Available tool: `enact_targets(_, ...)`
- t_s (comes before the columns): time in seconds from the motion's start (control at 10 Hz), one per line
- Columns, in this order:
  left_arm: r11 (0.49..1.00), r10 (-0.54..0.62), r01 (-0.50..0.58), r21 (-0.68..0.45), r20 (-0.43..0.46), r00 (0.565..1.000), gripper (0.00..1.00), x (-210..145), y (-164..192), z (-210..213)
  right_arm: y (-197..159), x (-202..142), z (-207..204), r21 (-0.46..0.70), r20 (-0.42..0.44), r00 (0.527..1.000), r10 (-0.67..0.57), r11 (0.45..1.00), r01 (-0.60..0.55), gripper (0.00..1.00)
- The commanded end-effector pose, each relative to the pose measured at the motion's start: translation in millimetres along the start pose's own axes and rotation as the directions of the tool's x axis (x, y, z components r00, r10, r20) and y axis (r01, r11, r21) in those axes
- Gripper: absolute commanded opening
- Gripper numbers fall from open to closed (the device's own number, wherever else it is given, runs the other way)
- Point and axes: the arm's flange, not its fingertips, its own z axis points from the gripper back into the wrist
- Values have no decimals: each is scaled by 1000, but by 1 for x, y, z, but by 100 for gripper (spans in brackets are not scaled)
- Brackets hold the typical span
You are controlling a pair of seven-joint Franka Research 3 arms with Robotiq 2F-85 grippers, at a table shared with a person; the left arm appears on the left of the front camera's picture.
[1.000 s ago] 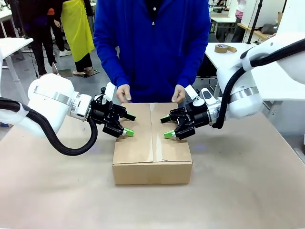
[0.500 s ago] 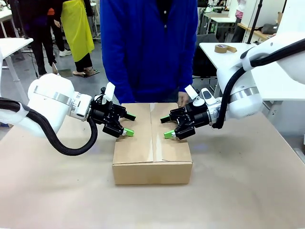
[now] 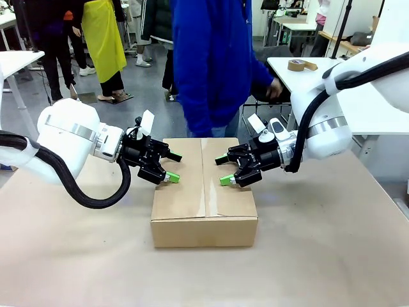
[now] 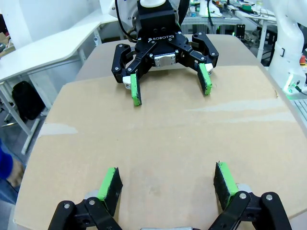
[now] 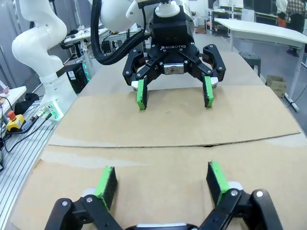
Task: Pack the gift set into the box.
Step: Press and hold the closed box until the human finishes sealing it.
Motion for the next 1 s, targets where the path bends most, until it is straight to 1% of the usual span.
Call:
enact_targets(0.0, 1000, 7, -7, 0, 0, 1000, 100, -4, -1, -2, 0, -4, 0, -8, 0, 1000, -7, 1000, 7, 100)
enact_targets(0.9, 1000, 7, -7, 0, 0, 1000, 100, -4, -1, -2, 0, -4, 0, -8, 0, 1000, -7, 1000, 7, 100)
